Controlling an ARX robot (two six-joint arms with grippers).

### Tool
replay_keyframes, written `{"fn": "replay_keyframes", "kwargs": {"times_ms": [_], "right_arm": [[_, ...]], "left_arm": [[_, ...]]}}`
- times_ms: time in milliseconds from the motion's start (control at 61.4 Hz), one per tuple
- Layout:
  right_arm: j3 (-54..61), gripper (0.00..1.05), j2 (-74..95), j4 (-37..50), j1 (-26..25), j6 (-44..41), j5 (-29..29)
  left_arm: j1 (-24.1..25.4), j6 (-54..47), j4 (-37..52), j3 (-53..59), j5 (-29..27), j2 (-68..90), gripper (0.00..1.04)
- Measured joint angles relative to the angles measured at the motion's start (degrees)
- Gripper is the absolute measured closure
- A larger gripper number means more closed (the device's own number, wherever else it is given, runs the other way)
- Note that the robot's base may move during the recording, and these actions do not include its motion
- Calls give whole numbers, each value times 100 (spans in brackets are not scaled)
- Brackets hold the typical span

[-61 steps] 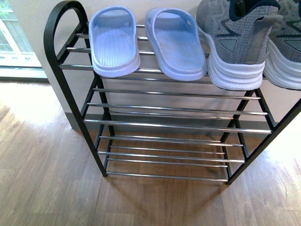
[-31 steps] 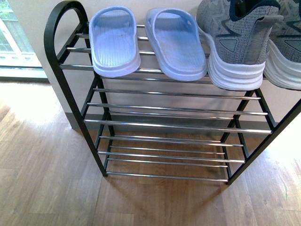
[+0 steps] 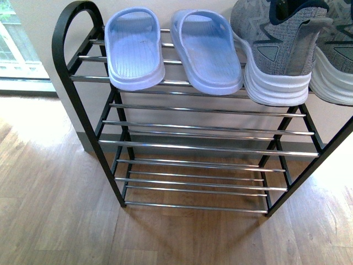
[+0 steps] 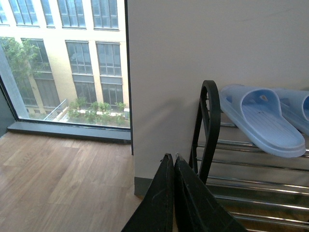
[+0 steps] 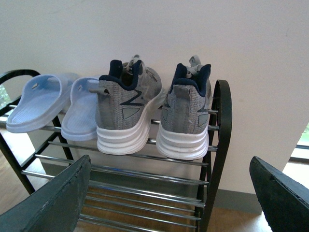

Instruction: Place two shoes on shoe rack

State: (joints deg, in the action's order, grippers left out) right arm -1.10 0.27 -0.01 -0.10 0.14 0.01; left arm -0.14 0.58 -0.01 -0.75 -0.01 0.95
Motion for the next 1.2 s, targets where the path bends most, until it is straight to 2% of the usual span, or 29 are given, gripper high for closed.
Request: {"fn": "replay_keyframes", "kwargs": {"times_ms": [65, 146, 293, 407, 456, 472, 521, 1204], "right_arm": [[0, 9, 0, 0, 0, 0, 0], [0, 9, 0, 0, 0, 0, 2], [0, 9, 0, 0, 0, 0, 2], [0, 9, 0, 0, 0, 0, 0], [0, 9, 0, 0, 0, 0, 0], [0, 9, 0, 0, 0, 0, 0], [0, 9, 0, 0, 0, 0, 2], [0, 9, 0, 0, 0, 0, 2]], "left_arm": [[0, 2, 0, 0, -2, 0, 99], [0, 2, 0, 0, 0, 0, 85], [0, 2, 0, 0, 0, 0, 55], [0, 2, 0, 0, 0, 0, 35], [0, 2, 0, 0, 0, 0, 24], [0, 2, 0, 0, 0, 0, 17], [0, 0, 0, 0, 0, 0, 9], [0, -13, 0, 0, 0, 0, 9]]}}
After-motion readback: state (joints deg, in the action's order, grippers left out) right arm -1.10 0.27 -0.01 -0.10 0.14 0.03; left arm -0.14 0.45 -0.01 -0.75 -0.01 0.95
